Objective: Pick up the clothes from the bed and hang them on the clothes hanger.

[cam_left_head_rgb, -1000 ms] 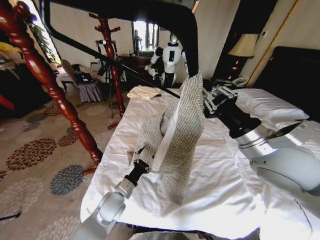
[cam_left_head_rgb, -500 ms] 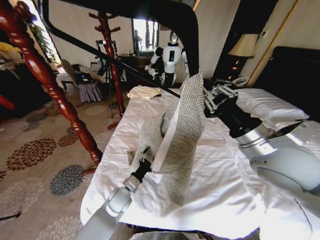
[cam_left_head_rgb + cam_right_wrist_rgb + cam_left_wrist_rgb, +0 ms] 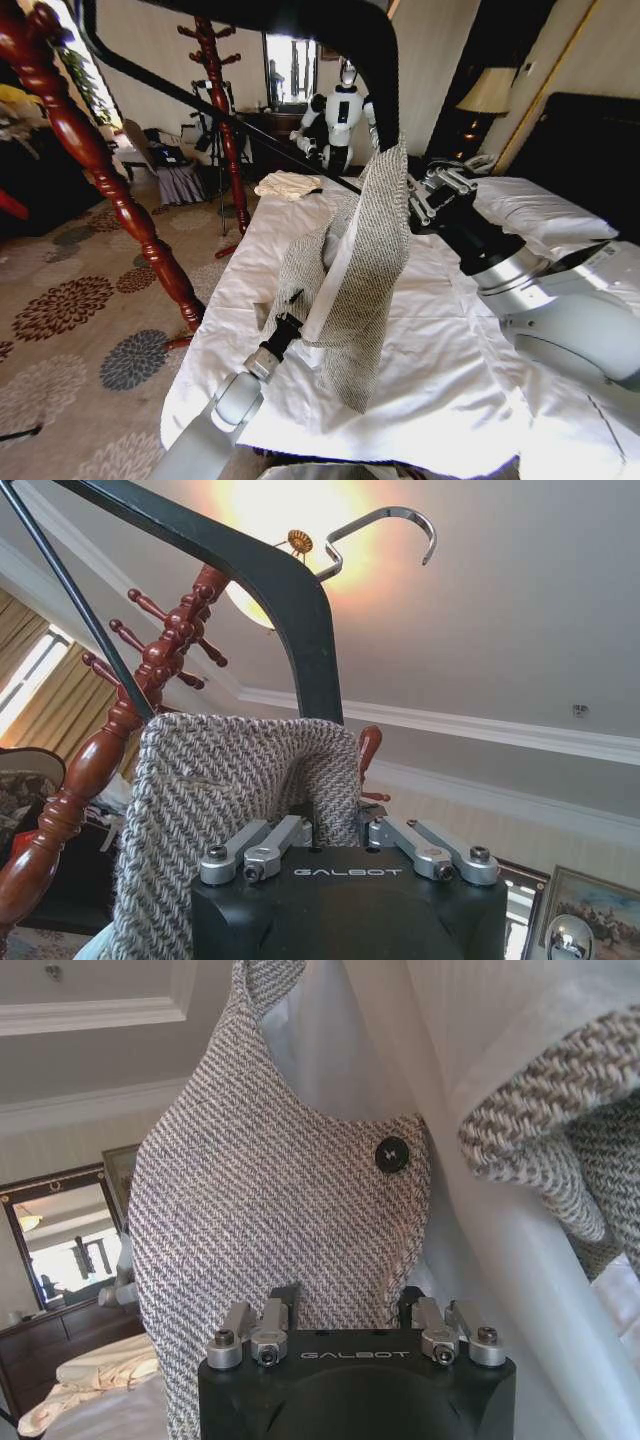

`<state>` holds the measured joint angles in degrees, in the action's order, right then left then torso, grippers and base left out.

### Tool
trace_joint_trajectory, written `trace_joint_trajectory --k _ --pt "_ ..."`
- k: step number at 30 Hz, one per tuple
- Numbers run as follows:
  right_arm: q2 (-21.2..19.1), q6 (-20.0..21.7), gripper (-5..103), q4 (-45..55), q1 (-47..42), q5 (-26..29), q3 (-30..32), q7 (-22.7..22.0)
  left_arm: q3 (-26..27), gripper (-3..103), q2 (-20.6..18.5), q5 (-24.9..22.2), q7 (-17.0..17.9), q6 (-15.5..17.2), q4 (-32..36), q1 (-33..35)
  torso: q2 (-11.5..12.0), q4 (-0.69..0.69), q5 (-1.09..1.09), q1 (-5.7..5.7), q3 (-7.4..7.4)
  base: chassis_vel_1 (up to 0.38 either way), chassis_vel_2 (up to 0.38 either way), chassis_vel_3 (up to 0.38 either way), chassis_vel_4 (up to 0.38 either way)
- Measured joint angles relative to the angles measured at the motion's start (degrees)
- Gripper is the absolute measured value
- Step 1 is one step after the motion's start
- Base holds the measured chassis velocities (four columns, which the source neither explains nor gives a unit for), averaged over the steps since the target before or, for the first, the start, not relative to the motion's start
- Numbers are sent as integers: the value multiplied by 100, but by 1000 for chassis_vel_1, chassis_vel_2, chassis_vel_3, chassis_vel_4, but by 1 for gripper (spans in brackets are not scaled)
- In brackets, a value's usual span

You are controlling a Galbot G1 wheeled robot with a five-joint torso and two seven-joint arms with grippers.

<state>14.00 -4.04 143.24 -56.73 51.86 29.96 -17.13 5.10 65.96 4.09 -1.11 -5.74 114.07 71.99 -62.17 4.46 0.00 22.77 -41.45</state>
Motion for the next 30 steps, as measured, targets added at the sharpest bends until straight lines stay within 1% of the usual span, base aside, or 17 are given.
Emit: trace_joint_trajectory --k 2,3,5,6,8,9,11,12,13,17,18,19,20,21,27,28,30 --pt "1 0 19 0 -17 -9 0 0 37 39 -19 -73 -12 -13 47 35 0 0 0 0 0 0 0 0 0" --pt "1 0 19 0 -17 -9 0 0 37 39 -19 -73 -12 -13 47 35 0 0 0 0 0 0 0 0 0" --pt "0 0 19 0 -22 -11 0 0 79 28 -26 -149 -16 -20 79 43 0 0 0 0 0 0 0 0 0" --pt "-2 0 19 0 -23 -11 0 0 94 28 -28 -175 -16 -23 91 42 0 0 0 0 0 0 0 0 0" --pt "-6 17 19 0 -27 -13 6 -10 159 18 -51 -320 -16 -26 174 44 0 0 0 0 0 0 0 0 0" --pt "-6 17 19 0 -27 -13 6 -10 159 18 -51 -320 -16 -26 174 44 0 0 0 0 0 0 0 0 0" --pt "-6 100 19 0 -53 -68 9 -106 252 7 -106 -491 -12 -25 301 67 0 0 0 0 0 0 0 0 0" --pt "-7 141 19 0 -65 -95 9 -149 299 7 -131 -560 -11 -20 356 77 0 0 0 0 0 0 0 0 0" --pt "-6 223 19 0 -80 -133 5 -247 385 3 -177 -695 -10 0 448 86 0 0 -1 0 0 0 0 0 0" --pt "-9 381 19 0 -89 -153 -13 -418 552 1 -270 -1078 -8 82 607 90 0 0 0 0 0 0 0 0 0" --pt "-13 480 19 -1 -88 -171 -27 -511 710 1 -351 -1575 -19 169 750 71 0 0 -1 0 0 0 0 0 0" --pt "-14 502 19 -1 -87 -183 -30 -527 772 1 -375 -1748 -32 200 798 55 0 -1 -1 0 0 0 0 0 0" --pt "-20 583 19 -1 -84 -251 -42 -575 998 1 -453 -2251 -87 293 929 -14 0 0 -1 0 0 0 0 0 0" --pt "-20 583 19 -1 -84 -251 -42 -575 998 1 -453 -2251 -87 293 929 -14 0 0 -1 0 0 0 0 0 0" --pt "-32 738 19 0 -180 -698 -162 -594 2038 1 -987 -4351 -76 781 1184 -651 0 0 -1 0 0 0 0 0 0" --pt "-32 738 19 0 -180 -698 -162 -594 2038 1 -987 -4351 -76 781 1184 -651 0 0 -1 0 0 0 0 0 0" --pt "-32 749 19 0 -225 -851 -212 -549 2251 1 -1236 -4969 -33 898 1183 -910 0 0 -2 0 0 0 0 0 0"
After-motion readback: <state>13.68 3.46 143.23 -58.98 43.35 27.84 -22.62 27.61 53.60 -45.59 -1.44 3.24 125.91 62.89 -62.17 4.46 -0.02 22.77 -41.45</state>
